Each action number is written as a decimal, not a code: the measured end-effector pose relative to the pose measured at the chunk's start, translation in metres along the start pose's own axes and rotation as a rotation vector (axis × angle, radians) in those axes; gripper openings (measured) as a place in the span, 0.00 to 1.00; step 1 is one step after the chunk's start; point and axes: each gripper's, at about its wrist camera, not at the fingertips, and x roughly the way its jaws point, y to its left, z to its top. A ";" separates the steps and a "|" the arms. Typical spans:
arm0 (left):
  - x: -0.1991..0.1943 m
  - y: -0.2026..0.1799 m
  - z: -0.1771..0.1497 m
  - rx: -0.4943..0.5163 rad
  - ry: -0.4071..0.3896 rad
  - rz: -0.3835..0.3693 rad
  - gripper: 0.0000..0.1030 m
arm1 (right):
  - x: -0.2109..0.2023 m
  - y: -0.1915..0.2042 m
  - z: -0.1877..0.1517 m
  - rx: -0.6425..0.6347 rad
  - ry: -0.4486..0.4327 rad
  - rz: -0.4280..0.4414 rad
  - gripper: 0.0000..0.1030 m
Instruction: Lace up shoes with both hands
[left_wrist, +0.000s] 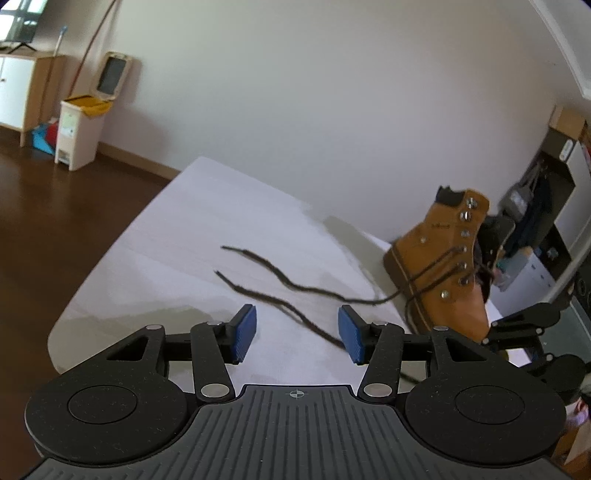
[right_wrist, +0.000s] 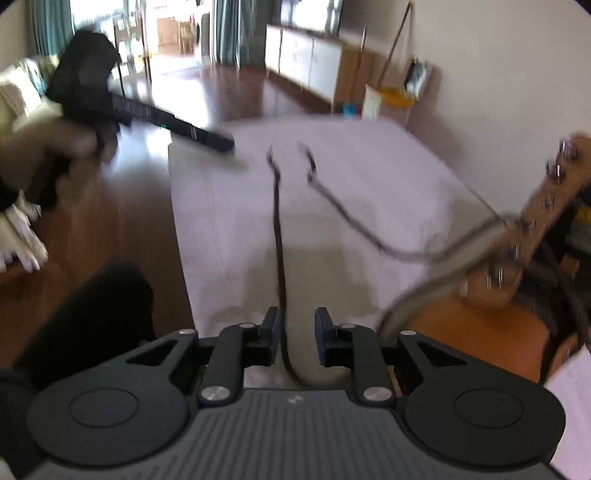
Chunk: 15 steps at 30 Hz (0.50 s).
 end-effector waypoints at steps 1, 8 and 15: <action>-0.003 0.002 0.000 0.002 -0.005 0.013 0.53 | 0.004 -0.001 0.009 0.004 -0.028 0.012 0.21; -0.008 0.013 0.000 -0.014 -0.004 0.040 0.54 | 0.079 0.004 0.073 -0.025 -0.086 0.058 0.22; -0.005 0.022 -0.002 -0.031 0.004 0.008 0.54 | 0.127 0.005 0.089 -0.041 -0.045 0.082 0.21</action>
